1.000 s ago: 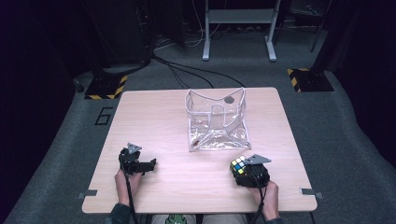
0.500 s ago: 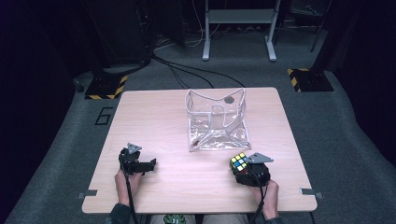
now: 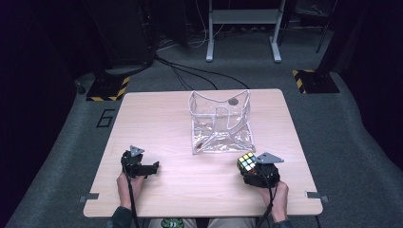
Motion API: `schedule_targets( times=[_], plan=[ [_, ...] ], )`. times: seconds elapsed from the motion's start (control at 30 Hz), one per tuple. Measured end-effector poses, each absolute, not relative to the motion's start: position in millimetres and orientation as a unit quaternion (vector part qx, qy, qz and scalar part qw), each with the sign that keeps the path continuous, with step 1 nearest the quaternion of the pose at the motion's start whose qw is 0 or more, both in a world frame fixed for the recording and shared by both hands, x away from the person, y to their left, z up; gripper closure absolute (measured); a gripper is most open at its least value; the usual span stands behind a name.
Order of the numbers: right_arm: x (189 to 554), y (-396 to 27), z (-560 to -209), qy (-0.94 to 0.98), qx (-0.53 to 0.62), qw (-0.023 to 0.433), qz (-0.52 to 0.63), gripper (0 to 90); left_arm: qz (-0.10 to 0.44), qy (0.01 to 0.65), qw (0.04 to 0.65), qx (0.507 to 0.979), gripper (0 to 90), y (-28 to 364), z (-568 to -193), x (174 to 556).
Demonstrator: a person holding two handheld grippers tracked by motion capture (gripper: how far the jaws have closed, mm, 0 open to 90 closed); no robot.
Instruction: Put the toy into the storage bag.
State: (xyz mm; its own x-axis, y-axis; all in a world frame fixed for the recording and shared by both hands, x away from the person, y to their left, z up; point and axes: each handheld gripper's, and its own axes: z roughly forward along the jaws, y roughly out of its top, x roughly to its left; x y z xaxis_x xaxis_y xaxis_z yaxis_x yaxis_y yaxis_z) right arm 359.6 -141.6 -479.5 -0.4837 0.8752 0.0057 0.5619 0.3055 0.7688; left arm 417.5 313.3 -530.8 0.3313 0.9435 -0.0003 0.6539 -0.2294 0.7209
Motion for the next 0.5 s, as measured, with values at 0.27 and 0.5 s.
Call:
schedule_targets(
  times=[0.27, 0.5],
  plan=[
    [362, -140, -464, 0.782, 0.452, 0.219, 0.37, 32.4, 0.227, 0.531, 0.32, 0.751, 1.7, 313, -531, 418],
    [363, -139, -456, 0.783, 0.445, 0.222, 0.374, 32.4, 0.227, 0.53, 0.32, 0.752, 1.7, 313, -531, 418]
  ],
)
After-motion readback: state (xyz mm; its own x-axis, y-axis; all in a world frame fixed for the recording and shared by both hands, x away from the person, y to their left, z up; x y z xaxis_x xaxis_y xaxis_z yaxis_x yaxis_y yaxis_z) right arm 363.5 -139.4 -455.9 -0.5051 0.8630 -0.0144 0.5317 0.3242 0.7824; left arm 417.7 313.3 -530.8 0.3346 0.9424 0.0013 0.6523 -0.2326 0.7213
